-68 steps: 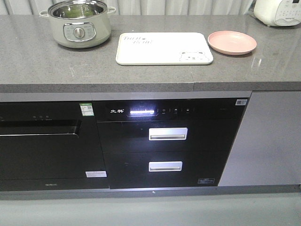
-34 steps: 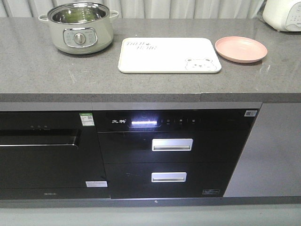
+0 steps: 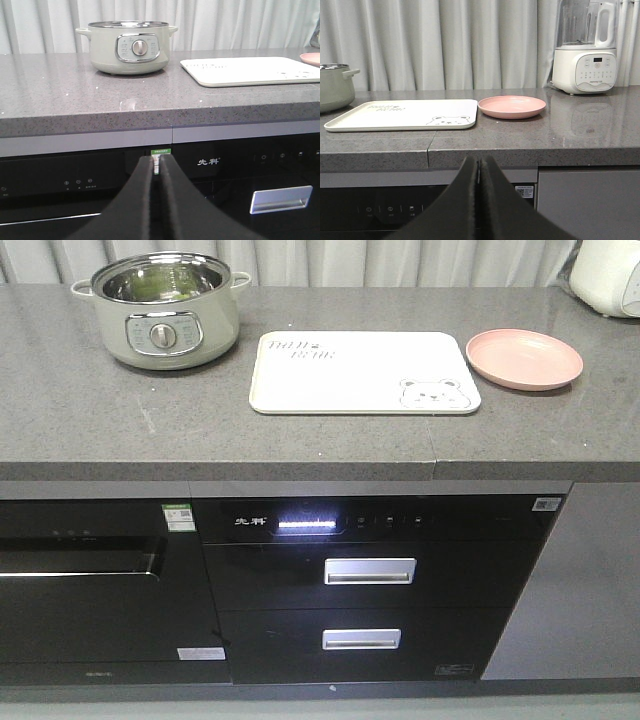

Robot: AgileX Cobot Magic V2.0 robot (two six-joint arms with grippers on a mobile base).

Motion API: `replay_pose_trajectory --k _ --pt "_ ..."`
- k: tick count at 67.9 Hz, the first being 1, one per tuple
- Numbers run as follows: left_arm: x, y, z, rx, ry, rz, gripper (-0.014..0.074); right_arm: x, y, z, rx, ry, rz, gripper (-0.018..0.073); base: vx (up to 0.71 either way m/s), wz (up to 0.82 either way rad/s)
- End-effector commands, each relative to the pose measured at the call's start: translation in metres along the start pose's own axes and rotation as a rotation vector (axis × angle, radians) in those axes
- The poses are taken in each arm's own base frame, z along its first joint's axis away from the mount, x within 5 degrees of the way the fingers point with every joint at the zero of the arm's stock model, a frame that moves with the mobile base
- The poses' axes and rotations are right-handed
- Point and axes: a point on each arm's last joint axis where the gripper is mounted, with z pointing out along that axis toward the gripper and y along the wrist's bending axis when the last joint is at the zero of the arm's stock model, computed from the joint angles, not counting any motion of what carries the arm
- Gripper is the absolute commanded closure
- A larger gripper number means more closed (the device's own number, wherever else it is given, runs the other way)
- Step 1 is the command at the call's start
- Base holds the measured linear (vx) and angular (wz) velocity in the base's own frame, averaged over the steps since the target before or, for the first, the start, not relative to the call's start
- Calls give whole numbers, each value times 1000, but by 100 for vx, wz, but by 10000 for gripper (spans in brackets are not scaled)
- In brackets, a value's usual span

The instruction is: Transfer vegetables to tray and serve

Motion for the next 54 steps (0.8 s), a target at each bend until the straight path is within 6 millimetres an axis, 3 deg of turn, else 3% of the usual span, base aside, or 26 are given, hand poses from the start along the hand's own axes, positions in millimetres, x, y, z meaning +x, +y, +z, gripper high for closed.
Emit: replay_pose_trajectory --k 1,54 --pt "1 0 0 -1 -62 -16 602 -1 1 0 -15 -64 -15 562 10 -4" --pt "1 0 0 -1 -62 -16 602 -1 1 0 -15 -64 -15 562 9 -5"
